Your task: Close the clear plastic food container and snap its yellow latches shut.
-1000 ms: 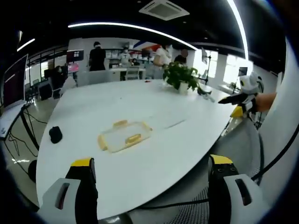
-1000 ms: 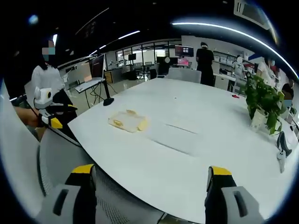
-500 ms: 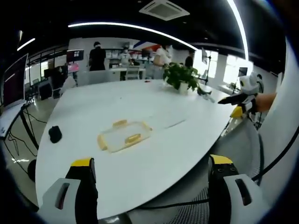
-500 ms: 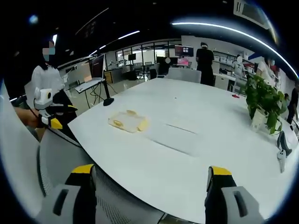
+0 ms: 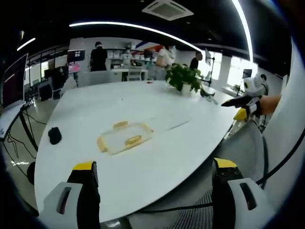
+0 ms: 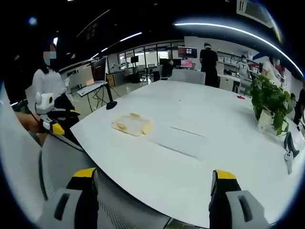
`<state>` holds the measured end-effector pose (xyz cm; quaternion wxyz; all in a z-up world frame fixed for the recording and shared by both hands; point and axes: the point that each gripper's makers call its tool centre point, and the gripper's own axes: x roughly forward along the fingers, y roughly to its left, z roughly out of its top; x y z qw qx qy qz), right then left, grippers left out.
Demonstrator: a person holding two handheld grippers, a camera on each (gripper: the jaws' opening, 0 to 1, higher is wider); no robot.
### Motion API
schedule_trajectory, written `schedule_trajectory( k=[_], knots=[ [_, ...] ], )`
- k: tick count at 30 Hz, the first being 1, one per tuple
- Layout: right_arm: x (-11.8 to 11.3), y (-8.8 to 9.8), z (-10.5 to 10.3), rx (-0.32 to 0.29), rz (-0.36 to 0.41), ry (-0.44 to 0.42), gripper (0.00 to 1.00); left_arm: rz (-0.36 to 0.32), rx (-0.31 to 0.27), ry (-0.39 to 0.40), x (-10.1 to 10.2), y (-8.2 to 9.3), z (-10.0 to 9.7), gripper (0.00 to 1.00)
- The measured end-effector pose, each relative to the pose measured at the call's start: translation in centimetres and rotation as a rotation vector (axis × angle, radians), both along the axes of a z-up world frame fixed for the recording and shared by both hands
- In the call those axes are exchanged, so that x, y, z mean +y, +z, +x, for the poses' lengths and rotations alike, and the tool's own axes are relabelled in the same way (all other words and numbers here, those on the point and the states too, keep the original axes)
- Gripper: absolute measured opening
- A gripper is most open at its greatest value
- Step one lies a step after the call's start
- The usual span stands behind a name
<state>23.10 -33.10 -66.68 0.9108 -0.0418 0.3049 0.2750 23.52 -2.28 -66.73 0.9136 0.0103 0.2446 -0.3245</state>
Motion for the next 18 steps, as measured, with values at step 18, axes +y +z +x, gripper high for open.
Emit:
schedule_trajectory(
  k=[18],
  knots=[
    [0.19,-0.01,-0.14,0.004,0.008,0.005,0.99,-0.013,0.007,0.010,-0.07,0.18,-0.09,0.98]
  ],
)
